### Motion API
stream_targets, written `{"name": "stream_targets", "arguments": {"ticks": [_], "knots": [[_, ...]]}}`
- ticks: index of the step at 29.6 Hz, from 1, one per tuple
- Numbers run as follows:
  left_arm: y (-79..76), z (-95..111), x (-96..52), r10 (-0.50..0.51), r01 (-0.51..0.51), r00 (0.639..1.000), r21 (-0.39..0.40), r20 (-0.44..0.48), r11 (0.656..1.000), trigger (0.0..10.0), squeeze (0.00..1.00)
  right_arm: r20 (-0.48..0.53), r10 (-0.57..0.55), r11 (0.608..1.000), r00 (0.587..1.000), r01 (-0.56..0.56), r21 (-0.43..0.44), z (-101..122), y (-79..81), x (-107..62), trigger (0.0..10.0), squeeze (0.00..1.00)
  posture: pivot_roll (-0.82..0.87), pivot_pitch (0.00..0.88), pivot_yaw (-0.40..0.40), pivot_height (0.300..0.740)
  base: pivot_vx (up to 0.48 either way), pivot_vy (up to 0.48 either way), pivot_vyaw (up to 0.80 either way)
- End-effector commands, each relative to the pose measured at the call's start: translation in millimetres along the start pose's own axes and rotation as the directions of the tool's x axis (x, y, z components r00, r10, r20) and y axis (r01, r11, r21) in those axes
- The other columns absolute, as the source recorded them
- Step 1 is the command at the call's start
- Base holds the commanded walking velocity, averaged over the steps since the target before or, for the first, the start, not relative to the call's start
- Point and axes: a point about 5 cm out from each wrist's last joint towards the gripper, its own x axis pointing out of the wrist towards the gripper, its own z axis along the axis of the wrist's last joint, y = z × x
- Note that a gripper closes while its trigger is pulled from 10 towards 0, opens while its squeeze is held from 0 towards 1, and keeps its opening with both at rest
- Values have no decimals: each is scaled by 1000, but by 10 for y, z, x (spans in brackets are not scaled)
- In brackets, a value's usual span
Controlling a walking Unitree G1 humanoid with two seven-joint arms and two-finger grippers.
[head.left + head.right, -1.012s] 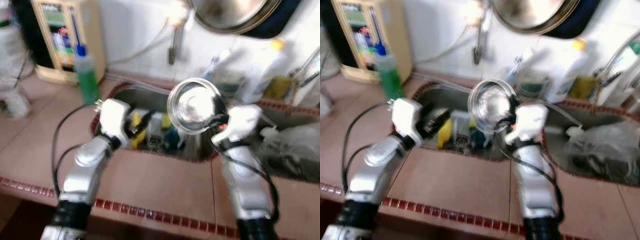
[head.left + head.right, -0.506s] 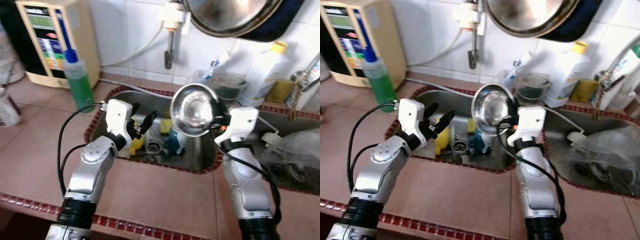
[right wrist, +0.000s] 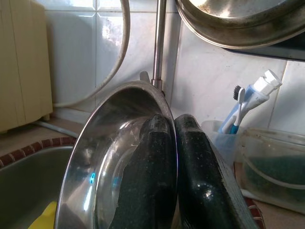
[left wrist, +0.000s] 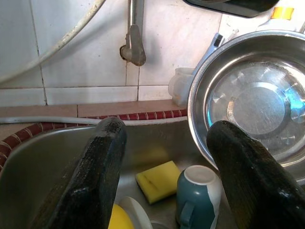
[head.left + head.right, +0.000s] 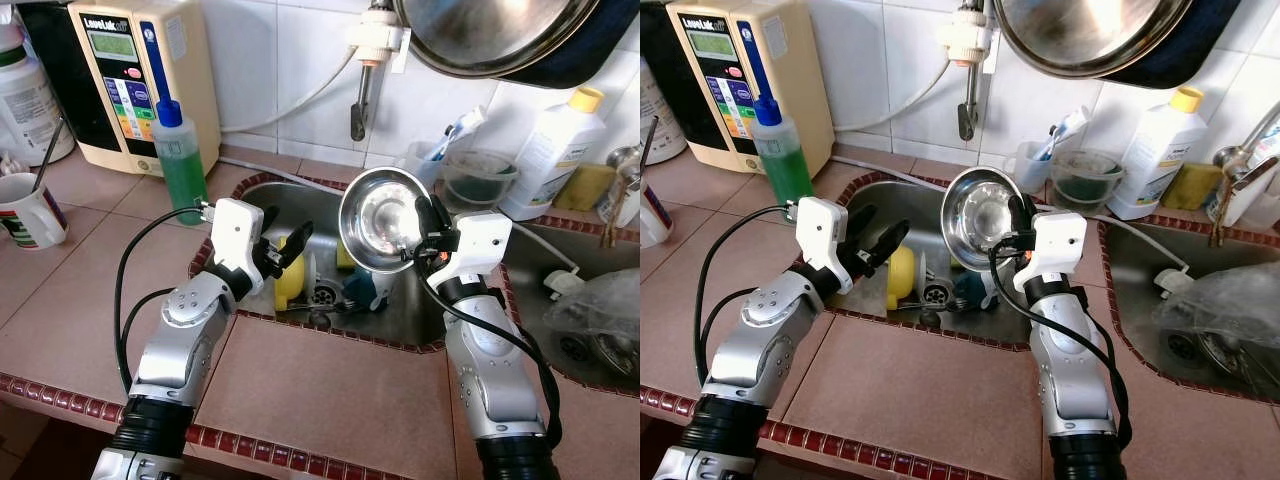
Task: Kitchen organization
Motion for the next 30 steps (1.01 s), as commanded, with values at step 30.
{"name": "stream_targets", "arguments": {"ticks": [30], "knots": [[-561,11,-282,-369,393,907,91,-205,915,10000,0,-319,167,967,933,-92,236,-513,-335,170,10000,0,72,0,-29,740,0,0,0]]}}
